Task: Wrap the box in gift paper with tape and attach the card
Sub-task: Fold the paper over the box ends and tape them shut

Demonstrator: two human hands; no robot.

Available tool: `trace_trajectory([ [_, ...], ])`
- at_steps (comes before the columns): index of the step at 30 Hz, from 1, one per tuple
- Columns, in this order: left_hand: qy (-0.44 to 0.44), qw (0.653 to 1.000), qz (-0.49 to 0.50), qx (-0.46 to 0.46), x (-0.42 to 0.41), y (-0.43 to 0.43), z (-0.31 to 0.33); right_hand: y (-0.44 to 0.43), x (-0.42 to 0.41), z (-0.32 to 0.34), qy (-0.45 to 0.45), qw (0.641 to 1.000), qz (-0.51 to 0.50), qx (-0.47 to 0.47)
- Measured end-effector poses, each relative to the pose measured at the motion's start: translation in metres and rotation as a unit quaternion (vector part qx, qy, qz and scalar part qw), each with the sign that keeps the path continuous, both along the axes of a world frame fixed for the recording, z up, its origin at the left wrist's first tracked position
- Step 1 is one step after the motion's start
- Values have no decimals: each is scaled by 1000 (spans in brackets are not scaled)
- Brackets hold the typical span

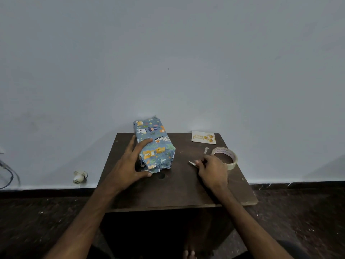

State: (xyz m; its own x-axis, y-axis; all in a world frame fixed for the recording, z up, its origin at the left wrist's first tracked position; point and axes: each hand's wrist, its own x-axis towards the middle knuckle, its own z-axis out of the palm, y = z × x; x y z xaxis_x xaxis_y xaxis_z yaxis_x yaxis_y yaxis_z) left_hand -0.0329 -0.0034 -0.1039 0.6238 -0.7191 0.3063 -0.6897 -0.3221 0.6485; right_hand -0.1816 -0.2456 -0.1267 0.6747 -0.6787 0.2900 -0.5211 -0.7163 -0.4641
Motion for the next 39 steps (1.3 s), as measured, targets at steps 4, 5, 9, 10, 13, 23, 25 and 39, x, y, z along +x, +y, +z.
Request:
trace_trajectory([
  [4, -10, 999, -3, -53, -4, -6, -1, 3, 4, -3, -7, 999, -35, -32],
  [5, -17, 998, 5, -59, -6, -8, -1, 3, 4, -2, -4, 998, -46, -29],
  [9, -24, 997, 25, -70, -6, -11, -4, 5, 6, -1, 1, 997, -74, -17],
  [10, -23, 997, 27, -71, -5, -12, -6, 7, 7, 0, -11, 997, -72, -24],
  [13, -24, 994, 35, -97, -5, -12, -5, 20, 15, 12, -169, 978, -29, 119],
  [23, 31, 947, 96, -306, -25, -3, 49, 66, 33, 69, -305, 896, 103, 305],
  [25, -23, 947, 114, -299, -32, -2, 59, 74, 28, 79, -280, 911, 119, 278],
  [39, -48, 946, 148, -286, -50, -10, 69, 102, 19, 110, -360, 918, 123, 114],
])
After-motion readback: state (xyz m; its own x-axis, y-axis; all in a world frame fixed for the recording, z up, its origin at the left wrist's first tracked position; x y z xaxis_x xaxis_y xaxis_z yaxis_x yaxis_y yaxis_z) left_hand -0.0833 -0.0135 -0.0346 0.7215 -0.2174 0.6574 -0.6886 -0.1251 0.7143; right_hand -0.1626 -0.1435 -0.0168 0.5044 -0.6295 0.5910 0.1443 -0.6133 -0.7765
